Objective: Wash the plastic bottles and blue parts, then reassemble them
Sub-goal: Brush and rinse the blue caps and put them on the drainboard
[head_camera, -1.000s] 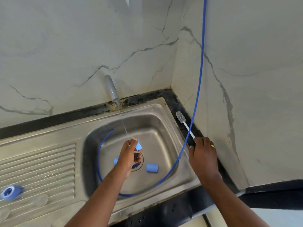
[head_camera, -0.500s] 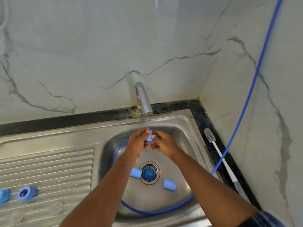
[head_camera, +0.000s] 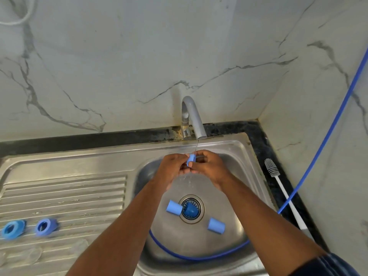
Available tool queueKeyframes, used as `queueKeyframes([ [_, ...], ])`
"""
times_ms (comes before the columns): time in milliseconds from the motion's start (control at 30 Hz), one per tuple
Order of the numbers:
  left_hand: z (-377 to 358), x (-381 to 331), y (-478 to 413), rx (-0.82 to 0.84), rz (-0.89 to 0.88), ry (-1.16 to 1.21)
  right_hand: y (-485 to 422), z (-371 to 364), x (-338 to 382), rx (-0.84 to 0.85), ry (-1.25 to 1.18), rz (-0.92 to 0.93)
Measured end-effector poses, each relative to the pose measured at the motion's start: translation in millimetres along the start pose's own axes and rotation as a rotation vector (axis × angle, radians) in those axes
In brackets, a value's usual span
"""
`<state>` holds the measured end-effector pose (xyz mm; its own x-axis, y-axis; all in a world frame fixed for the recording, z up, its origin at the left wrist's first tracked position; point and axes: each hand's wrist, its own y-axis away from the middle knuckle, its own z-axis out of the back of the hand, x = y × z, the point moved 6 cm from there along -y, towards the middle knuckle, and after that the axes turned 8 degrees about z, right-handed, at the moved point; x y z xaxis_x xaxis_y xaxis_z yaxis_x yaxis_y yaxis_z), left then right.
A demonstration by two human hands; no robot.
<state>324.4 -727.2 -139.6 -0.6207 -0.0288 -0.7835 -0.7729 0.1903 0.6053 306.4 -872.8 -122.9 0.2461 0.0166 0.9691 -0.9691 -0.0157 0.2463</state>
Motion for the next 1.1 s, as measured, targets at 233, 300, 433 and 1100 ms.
queueKeyframes([
  [233, -1, -5, 2, 0.032, -0.016, -0.053, 2, -3, -3, 0.041, -0.069, 0.006],
  [300, 0, -11, 4, 0.026, -0.082, -0.052, 1, -2, -1, 0.007, -0.211, -0.020],
  [433, -2, -18, 6, 0.044, -0.167, -0.134, 1, 2, -1, -0.047, -0.230, -0.138],
  [1100, -8, -4, 9, 0.065, 0.020, -0.014, 7, 10, -3, -0.022, 0.058, -0.007],
])
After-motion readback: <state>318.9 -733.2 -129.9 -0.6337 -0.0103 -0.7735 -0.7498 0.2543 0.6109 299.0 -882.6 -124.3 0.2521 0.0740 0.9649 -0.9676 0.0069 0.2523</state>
